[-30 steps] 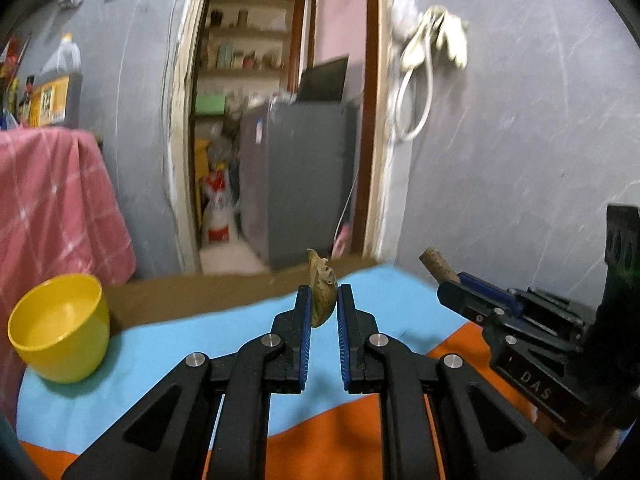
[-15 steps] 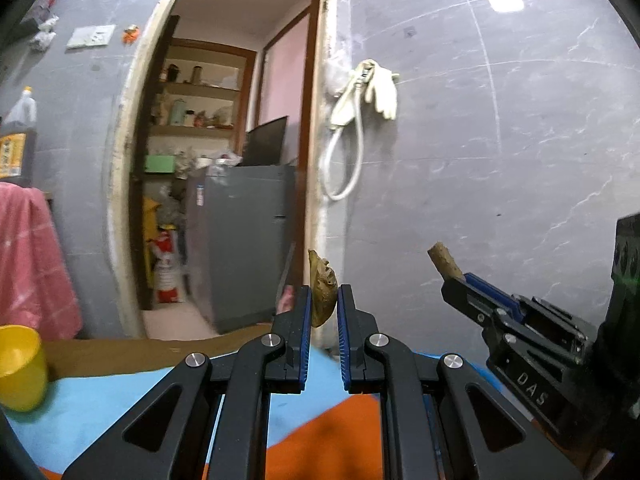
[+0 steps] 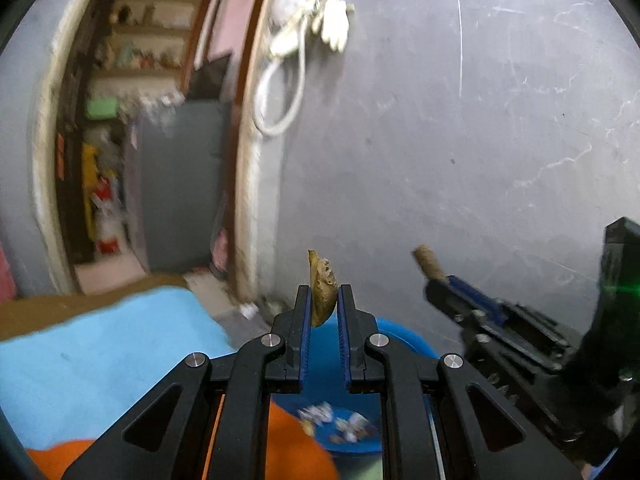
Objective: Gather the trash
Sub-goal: 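Lift both held scraps off the table and carry them over the blue basin, then open both grippers over the blue basin to drop the scraps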
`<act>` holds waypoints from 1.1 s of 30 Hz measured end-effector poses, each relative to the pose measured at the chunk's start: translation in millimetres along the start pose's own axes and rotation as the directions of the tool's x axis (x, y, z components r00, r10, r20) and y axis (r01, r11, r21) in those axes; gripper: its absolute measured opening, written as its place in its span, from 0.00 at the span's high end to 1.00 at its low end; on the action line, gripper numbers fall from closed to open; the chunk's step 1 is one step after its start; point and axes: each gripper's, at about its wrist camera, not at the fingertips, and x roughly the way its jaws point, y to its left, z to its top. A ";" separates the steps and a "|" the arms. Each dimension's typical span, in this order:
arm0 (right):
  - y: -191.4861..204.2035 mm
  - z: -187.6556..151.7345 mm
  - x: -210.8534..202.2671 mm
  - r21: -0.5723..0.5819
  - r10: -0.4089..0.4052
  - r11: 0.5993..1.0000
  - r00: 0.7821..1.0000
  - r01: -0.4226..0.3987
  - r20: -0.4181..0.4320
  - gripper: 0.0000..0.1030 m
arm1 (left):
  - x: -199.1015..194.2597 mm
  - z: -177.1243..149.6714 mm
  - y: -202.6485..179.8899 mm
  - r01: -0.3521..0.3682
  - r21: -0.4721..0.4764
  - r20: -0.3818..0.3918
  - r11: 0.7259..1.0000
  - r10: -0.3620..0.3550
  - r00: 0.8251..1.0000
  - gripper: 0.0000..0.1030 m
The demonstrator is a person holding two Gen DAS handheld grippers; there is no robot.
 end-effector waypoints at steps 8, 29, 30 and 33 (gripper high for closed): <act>-20.1 -12.4 20.4 0.055 -0.014 0.998 0.992 0.021 -0.127 0.78 | 44.1 -7.3 -6.1 0.010 -0.032 -0.161 0.999 -0.015 0.987 0.90; -30.5 -21.9 38.6 0.097 0.001 0.995 0.974 0.022 -0.226 0.71 | 65.7 -33.6 27.9 -0.090 -0.145 -0.293 0.985 0.044 0.955 0.63; -30.4 -21.1 39.0 0.097 0.000 0.995 0.975 0.022 -0.224 0.67 | 63.8 -31.3 28.9 -0.095 -0.146 -0.291 0.985 0.049 0.955 0.61; -28.7 -21.4 40.2 0.094 -0.003 0.995 0.975 0.024 -0.220 0.62 | 57.4 -28.6 33.0 -0.113 -0.147 -0.284 0.983 0.068 0.957 0.57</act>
